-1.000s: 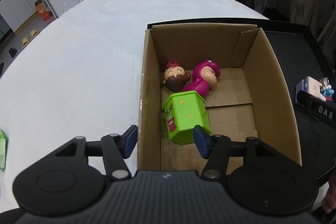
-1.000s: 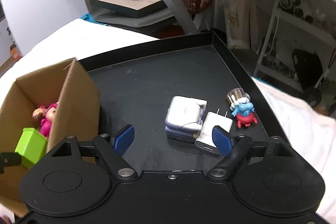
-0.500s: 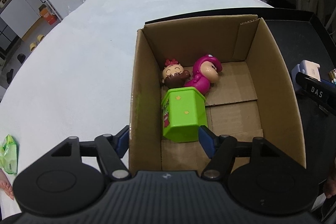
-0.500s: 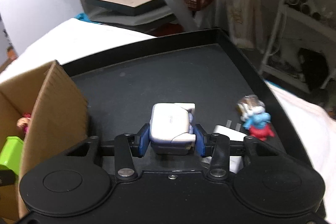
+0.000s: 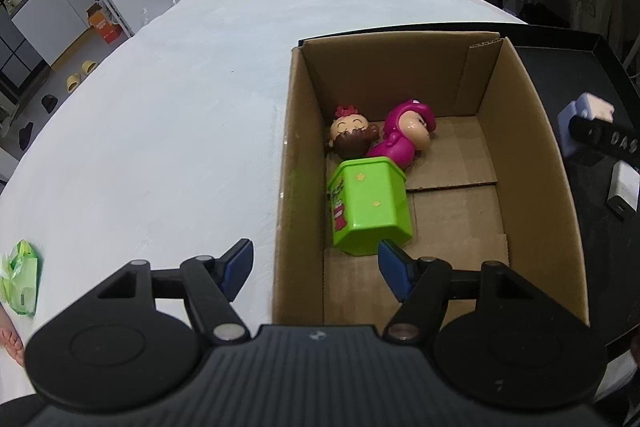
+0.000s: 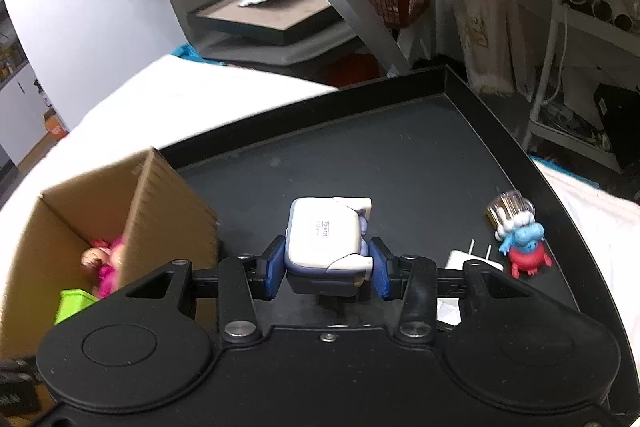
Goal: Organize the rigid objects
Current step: 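Move the right gripper to the white-and-lavender power adapter and grasp it, then carry the power adapter with the right gripper into the box and release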
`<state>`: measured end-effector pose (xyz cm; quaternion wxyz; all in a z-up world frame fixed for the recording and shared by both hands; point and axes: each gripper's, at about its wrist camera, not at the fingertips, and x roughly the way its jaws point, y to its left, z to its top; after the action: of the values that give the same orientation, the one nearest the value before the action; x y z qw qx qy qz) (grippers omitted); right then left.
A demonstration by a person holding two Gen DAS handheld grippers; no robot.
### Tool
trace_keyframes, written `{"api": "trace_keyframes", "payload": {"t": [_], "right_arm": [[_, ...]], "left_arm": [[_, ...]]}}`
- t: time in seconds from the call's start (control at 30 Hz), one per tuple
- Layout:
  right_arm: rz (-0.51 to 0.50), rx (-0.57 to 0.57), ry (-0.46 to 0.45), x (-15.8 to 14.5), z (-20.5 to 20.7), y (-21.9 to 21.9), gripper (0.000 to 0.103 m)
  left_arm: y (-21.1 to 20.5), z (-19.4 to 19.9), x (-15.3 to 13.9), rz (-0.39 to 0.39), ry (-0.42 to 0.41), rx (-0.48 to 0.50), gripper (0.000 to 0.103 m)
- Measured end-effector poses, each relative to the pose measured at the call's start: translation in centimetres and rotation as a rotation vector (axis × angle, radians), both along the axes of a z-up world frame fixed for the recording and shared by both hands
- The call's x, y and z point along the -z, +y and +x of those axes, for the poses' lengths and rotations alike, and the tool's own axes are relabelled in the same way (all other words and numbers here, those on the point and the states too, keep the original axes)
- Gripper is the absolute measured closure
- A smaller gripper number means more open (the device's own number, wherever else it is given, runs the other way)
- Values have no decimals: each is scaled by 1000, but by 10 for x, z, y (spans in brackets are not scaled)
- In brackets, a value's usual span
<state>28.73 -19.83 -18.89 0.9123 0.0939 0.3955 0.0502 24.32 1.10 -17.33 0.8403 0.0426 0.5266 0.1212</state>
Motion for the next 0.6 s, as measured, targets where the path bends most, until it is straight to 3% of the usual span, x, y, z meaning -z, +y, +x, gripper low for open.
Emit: {"api": "trace_keyframes", "payload": {"t": [0.37,0.6], "right_arm": [[26,-19,-76,-31,-7,4,61],[-12,-51,-117,-47,-13,15,61]], "left_arm": [[10,-6,-2,-47,-34,-1,35],[12,-5,1,-49,-48,-6,36]]}}
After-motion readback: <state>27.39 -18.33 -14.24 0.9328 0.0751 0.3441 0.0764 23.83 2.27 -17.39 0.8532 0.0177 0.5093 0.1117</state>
